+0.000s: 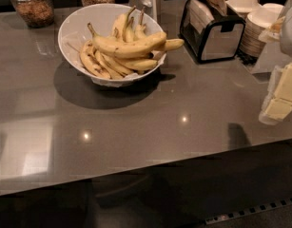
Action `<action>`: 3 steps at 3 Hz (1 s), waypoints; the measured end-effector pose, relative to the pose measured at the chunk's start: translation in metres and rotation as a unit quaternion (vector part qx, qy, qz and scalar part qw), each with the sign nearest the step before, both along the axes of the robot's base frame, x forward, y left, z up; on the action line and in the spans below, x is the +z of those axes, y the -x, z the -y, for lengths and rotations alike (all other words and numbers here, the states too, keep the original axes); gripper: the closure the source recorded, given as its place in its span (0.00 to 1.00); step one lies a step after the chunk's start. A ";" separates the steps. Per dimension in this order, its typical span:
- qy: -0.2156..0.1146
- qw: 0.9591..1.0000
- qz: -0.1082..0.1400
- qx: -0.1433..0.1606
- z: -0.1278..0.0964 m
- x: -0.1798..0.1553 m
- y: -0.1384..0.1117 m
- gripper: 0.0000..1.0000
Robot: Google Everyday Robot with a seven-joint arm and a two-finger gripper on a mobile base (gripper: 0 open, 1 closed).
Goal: Pick banana from white bowl
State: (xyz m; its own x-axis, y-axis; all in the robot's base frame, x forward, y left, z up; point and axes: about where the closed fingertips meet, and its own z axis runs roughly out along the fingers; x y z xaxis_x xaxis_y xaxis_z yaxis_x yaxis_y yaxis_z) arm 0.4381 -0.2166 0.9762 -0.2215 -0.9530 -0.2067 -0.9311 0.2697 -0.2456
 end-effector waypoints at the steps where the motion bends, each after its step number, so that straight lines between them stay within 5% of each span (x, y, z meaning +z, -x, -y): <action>1: 0.000 1.000 0.000 0.000 0.000 0.000 0.000 0.00; 3: -0.051 0.997 0.043 0.023 -0.031 0.009 -0.024 0.00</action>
Offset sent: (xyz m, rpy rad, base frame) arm 0.0129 0.0117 0.0014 0.0631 -0.0440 0.0134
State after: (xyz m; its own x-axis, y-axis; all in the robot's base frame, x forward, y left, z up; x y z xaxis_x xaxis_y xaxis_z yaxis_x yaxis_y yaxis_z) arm 0.4624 -0.1857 0.9856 -0.1546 -0.9348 -0.3199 -0.9199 0.2543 -0.2985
